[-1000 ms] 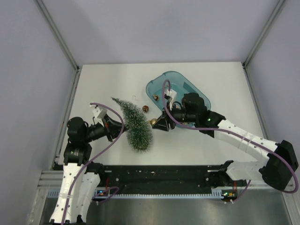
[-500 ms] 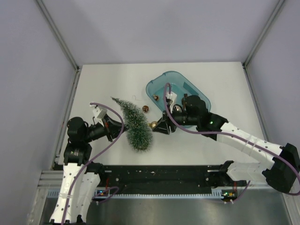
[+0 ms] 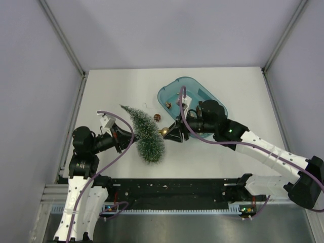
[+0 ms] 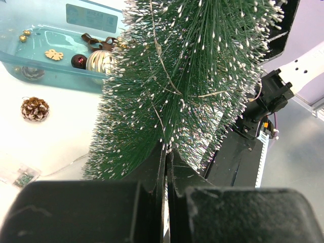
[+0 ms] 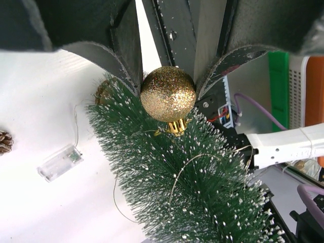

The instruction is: Decorate the small christmas tree

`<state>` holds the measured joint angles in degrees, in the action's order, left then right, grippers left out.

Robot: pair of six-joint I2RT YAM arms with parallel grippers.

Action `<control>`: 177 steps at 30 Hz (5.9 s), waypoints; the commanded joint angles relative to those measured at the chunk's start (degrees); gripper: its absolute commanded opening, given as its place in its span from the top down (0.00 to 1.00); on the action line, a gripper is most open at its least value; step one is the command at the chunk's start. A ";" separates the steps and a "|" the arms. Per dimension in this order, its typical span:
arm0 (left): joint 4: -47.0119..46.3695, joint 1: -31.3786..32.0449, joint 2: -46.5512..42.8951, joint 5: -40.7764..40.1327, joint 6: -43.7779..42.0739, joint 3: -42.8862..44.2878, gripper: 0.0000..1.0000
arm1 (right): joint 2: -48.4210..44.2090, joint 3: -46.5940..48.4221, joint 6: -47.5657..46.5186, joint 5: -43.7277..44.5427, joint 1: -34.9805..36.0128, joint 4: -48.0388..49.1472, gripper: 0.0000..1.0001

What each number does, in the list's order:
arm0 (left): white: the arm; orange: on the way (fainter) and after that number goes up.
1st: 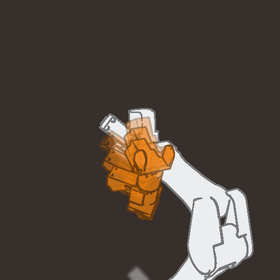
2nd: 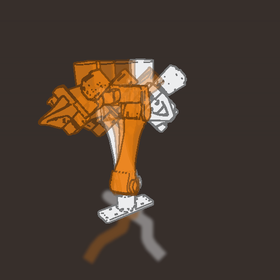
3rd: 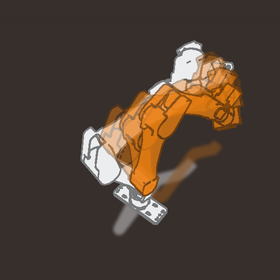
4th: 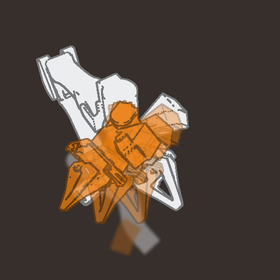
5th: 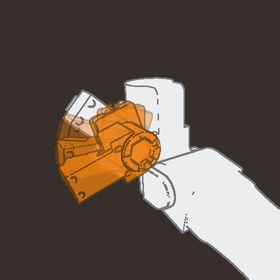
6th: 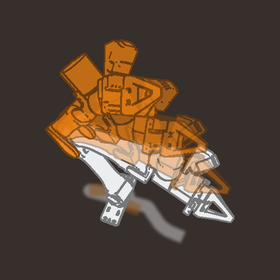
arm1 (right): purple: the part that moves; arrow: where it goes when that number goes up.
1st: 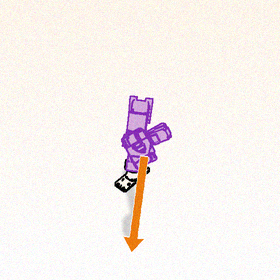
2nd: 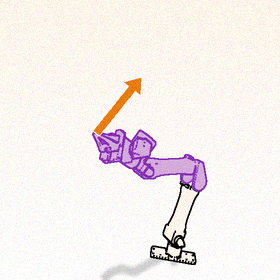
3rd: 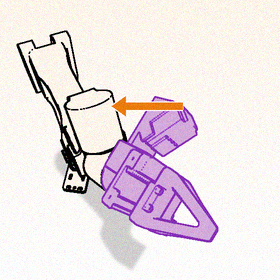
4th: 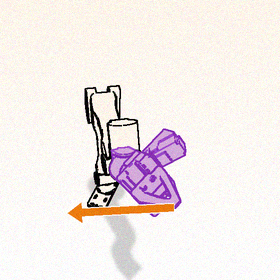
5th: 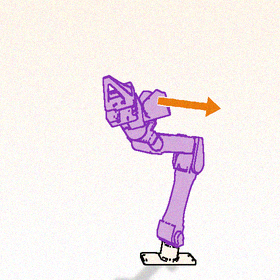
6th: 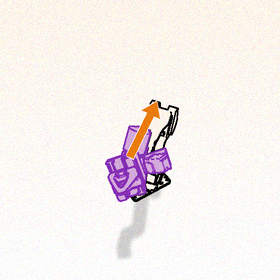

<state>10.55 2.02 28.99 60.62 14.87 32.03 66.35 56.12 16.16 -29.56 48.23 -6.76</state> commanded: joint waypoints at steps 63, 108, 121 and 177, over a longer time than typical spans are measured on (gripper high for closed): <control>-1.49 0.00 -0.25 0.20 1.39 -0.57 1.00 | -2.27 -0.66 -2.72 6.09 3.98 0.79 0.87; -0.88 0.00 -0.60 0.73 1.12 -0.30 1.00 | 2.73 6.99 -10.10 12.86 3.89 -1.24 0.92; -1.84 0.00 -0.34 0.64 1.83 -0.30 1.00 | 2.74 3.56 -9.04 13.92 3.89 0.79 0.89; 0.44 0.00 -0.87 0.11 0.51 -0.48 1.00 | -0.43 -4.09 -2.63 12.51 3.80 5.03 0.41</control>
<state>10.79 2.02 28.49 60.58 16.32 31.99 69.12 51.37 14.96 -18.02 51.37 -0.49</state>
